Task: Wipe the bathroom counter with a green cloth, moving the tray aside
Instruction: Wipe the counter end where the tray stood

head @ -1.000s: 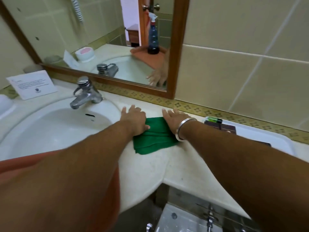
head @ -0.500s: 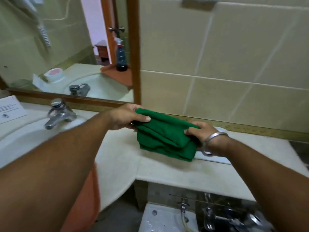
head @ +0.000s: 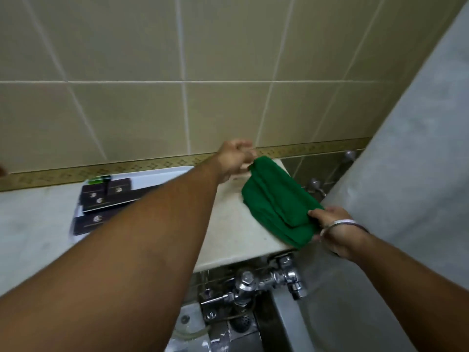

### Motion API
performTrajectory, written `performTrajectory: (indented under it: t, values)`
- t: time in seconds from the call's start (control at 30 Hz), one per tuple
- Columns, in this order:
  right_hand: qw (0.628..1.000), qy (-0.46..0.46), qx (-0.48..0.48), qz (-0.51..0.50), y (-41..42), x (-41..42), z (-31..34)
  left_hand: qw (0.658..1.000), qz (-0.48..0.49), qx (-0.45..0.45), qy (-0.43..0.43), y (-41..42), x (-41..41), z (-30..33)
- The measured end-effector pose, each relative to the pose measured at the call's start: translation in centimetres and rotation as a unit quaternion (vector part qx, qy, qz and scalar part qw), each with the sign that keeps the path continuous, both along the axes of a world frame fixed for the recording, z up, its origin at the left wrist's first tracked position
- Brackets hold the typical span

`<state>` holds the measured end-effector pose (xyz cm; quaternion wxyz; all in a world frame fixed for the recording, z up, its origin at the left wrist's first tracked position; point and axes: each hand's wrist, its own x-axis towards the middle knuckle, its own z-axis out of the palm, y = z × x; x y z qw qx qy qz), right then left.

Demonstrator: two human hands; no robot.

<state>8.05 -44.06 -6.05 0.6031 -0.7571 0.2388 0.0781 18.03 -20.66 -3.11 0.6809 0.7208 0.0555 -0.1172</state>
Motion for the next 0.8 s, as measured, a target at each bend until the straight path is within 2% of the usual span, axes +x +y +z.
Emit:
performTrajectory:
  t: [0.03,0.07,0.1,0.13,0.17,0.2,0.23,0.27,0.37,0.43,0.5,0.6,0.63,0.73,0.8]
  values:
    - [0.981,0.025,-0.184,0.055,-2.4,0.7,-0.1,0.999,0.031,0.025,-0.029,-2.5,1.5,0.0]
    - [0.922,0.047,-0.368,0.112,-4.1,1.4,-0.4,0.991,0.04,0.11,-0.06,-3.9,2.3,-0.3]
    - [0.85,0.046,-0.501,0.158,-5.4,2.1,-0.9,0.961,0.009,0.261,-0.088,-4.8,2.3,-1.4]
    - [0.804,0.014,-0.564,0.187,-6.8,2.6,-1.6,0.906,-0.036,0.407,-0.106,-5.8,1.8,-3.3]
    - [0.78,-0.039,-0.586,0.214,-7.7,3.1,-2.5,0.849,-0.077,0.51,-0.114,-6.2,0.6,-5.4]
    - [0.761,-0.083,-0.595,0.245,-8.1,3.7,-3.7,0.807,-0.108,0.569,-0.117,-6.6,-0.8,-7.7]
    - [0.745,-0.104,-0.594,0.286,-8.2,4.2,-4.7,0.781,-0.127,0.599,-0.125,-6.8,-2.3,-9.7]
    - [0.735,-0.111,-0.585,0.324,-8.1,4.9,-5.8,0.764,-0.138,0.616,-0.133,-6.9,-3.6,-11.2]
    - [0.739,-0.058,-0.559,0.372,-7.0,7.3,-8.4,0.731,-0.12,0.651,-0.165,-6.9,-5.1,-12.5]
    - [0.726,-0.048,-0.582,0.365,-7.0,8.2,-9.7,0.726,-0.114,0.661,-0.153,-7.1,-5.3,-12.2]
    - [0.746,-0.042,-0.583,0.319,-7.9,9.2,-10.6,0.731,-0.111,0.659,-0.138,-7.5,-6.3,-12.4]
    - [0.787,0.022,-0.558,0.263,-8.2,13.0,-10.3,0.74,-0.1,0.652,-0.132,-7.8,-7.0,-12.9]
    - [0.79,0.033,-0.557,0.255,-7.3,15.2,-9.8,0.745,-0.089,0.646,-0.139,-7.5,-6.3,-13.0]
    - [0.764,0.017,-0.582,0.277,-3.5,18.6,-9.1,0.751,-0.076,0.638,-0.154,-6.7,-4.4,-13.8]
    - [0.706,-0.054,-0.612,0.353,-2.2,17.0,-11.1,0.751,-0.089,0.639,-0.139,-6.3,-3.8,-15.4]
